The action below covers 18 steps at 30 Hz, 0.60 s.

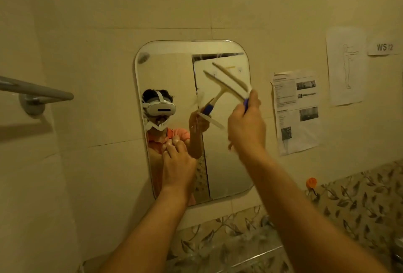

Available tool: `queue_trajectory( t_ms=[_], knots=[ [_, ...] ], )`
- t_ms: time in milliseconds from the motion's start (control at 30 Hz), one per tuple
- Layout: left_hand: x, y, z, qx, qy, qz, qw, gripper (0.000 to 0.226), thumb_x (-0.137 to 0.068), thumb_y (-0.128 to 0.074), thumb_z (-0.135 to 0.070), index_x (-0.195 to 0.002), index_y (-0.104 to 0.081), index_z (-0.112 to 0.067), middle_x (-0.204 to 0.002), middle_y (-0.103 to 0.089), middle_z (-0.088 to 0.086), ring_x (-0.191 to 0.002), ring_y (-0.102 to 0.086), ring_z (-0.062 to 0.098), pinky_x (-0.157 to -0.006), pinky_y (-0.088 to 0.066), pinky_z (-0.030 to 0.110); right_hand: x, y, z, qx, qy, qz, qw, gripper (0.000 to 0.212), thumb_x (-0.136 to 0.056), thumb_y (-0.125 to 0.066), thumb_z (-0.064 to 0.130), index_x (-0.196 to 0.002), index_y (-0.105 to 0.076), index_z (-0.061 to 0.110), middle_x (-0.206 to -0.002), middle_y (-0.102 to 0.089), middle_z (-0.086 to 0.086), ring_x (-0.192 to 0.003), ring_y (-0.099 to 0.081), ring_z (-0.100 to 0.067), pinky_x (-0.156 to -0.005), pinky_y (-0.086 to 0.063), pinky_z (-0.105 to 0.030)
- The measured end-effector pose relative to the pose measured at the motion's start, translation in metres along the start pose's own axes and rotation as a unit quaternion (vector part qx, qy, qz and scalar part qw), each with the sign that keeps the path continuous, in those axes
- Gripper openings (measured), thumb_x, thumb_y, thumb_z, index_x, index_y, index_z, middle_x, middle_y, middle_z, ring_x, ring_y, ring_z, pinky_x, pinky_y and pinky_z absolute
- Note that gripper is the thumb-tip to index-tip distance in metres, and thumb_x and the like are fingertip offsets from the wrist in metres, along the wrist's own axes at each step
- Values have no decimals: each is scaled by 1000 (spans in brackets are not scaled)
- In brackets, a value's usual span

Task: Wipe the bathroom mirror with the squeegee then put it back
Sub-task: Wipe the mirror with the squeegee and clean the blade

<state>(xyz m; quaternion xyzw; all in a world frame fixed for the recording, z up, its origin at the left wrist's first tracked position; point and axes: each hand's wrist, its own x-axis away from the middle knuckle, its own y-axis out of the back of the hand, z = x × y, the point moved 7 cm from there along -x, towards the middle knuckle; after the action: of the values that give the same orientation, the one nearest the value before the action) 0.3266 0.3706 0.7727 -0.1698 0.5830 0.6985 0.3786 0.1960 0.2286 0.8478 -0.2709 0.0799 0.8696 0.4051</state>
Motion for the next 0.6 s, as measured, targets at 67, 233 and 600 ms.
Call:
queue_trajectory(
  t_ms=[67, 233, 600],
  knots=[
    [1, -1, 0, -2, -3, -2, 1000, 46, -102, -48, -6, -144, -40, 11, -153, -26, 34, -138, -32, 52, -109, -41, 51, -33, 5, 26, 19, 13, 0, 1000, 56, -111, -33, 32, -161, -10, 41, -80, -52, 2, -59, -53, -9, -48, -51, -27],
    [2, 0, 0, -22, 3, -22, 999, 46, -104, -40, -12, -142, -39, 14, -151, -29, 33, -136, -37, 50, -106, -44, 48, -79, 0, 72, 49, 31, 31, 998, 59, -110, -36, 30, -162, -10, 40, -87, -53, 0, -72, -59, -15, -59, -57, -35],
    [2, -1, -1, -28, 2, -30, 999, 40, -103, -44, -10, -135, -47, 14, -142, -41, 33, -124, -48, 48, -98, -51, 47, -47, -17, 49, 95, -21, 95, 991, 61, -110, -37, 28, -161, -7, 44, -94, -53, -3, -68, -53, -12, -65, -58, -35]
  ],
)
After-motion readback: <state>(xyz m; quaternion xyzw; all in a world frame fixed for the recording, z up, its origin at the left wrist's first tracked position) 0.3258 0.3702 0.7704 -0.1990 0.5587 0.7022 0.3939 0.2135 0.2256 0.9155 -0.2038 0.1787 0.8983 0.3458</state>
